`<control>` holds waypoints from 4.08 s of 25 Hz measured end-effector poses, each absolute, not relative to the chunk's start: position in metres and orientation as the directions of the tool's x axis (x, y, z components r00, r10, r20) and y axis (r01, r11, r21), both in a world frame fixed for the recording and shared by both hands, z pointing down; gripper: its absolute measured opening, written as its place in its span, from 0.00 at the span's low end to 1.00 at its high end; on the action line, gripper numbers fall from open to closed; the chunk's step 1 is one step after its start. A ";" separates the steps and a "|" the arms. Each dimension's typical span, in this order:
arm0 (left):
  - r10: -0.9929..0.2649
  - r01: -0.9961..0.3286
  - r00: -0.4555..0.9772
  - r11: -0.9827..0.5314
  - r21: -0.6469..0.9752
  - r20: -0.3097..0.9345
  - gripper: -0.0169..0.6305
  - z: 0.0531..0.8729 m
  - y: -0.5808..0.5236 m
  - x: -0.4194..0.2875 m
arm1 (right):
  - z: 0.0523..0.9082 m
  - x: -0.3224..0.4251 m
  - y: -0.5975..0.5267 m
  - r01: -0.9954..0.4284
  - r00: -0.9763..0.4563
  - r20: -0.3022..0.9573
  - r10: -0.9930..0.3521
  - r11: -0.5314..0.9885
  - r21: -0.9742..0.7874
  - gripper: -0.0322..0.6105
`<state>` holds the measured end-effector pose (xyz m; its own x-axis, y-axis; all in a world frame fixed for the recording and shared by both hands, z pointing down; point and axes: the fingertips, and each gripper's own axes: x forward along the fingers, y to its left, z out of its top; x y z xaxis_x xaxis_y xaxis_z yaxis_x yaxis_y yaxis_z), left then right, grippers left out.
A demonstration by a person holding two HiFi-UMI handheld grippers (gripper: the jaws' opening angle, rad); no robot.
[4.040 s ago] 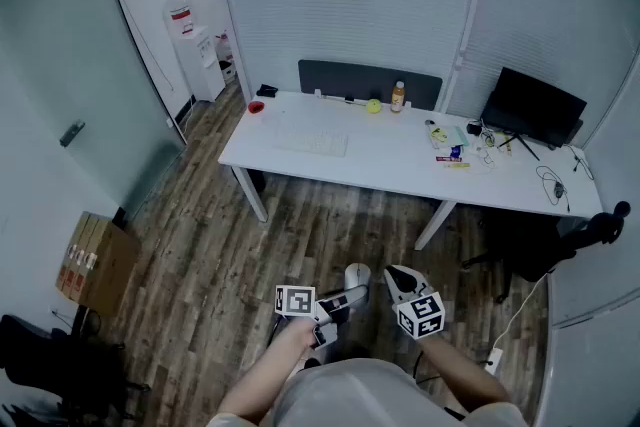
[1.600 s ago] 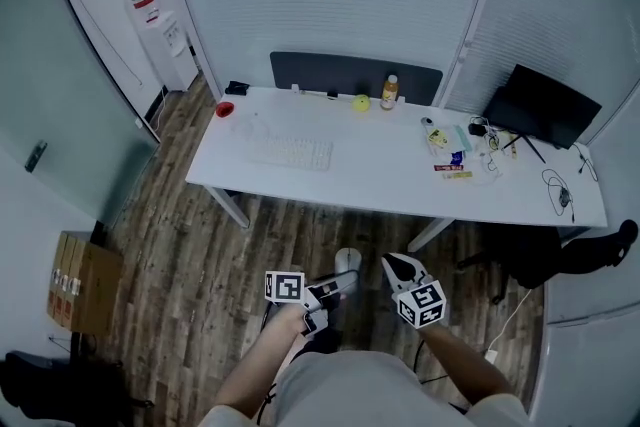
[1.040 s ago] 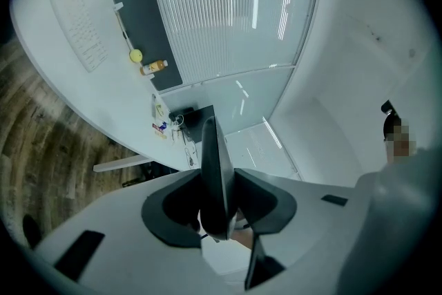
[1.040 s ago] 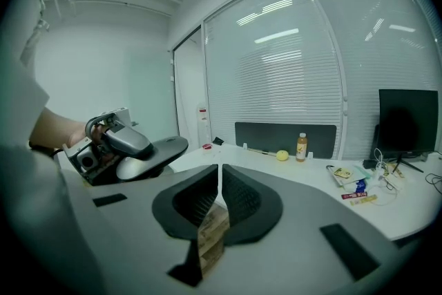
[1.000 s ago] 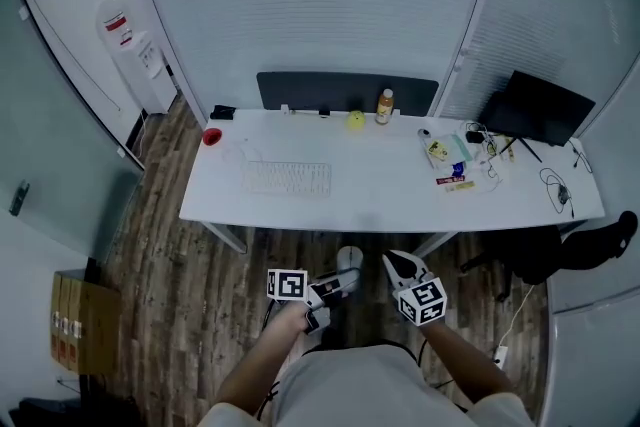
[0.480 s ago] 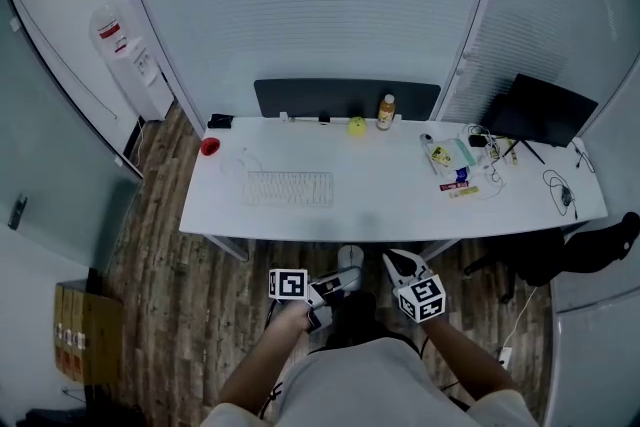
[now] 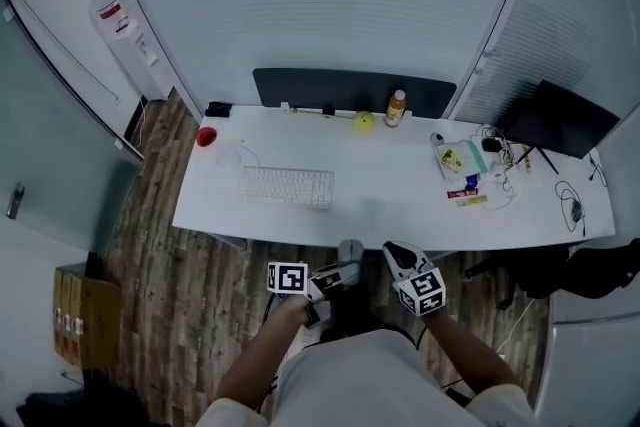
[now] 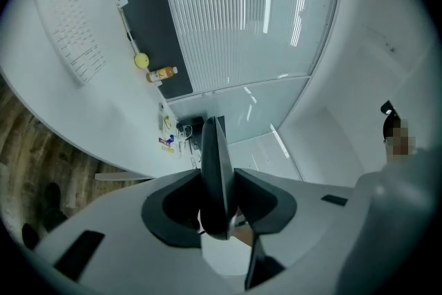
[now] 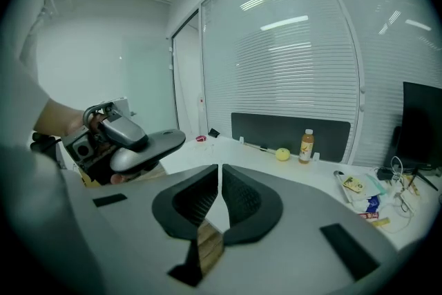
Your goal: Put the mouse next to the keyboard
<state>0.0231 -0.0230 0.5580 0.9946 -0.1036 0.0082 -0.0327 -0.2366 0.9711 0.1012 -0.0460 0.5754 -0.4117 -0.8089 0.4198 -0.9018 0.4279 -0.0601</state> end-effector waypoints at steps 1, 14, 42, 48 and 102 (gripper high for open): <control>-0.108 -0.035 0.994 -0.231 0.972 0.010 0.25 0.560 -0.029 0.026 | 0.577 0.103 -0.052 -0.899 -0.417 0.424 -0.804 0.433 -0.063 0.11; -0.168 -0.110 0.982 -0.152 0.982 0.084 0.25 0.597 -0.100 0.062 | 0.609 0.129 -0.125 -0.846 -0.507 0.471 -0.722 0.521 -0.112 0.11; -0.188 -0.195 0.958 0.119 0.974 0.215 0.25 0.716 -0.185 0.076 | 0.689 0.134 -0.191 -0.813 -0.547 0.601 -0.583 0.541 -0.215 0.11; -0.163 -0.231 0.952 0.182 0.956 0.261 0.25 0.745 -0.206 0.074 | 0.698 0.129 -0.206 -0.834 -0.518 0.628 -0.582 0.508 -0.217 0.11; -0.299 -0.250 0.823 0.573 0.781 0.483 0.47 0.827 -0.226 0.051 | 0.737 0.121 -0.211 -0.844 -0.501 0.694 -0.518 0.470 -0.258 0.11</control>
<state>0.0507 -0.2258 0.8268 0.8232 -0.2992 0.4826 -0.2496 0.5727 0.7809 0.1215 -0.2109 0.7369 -0.5007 -0.5176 0.6938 -0.8440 0.4700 -0.2584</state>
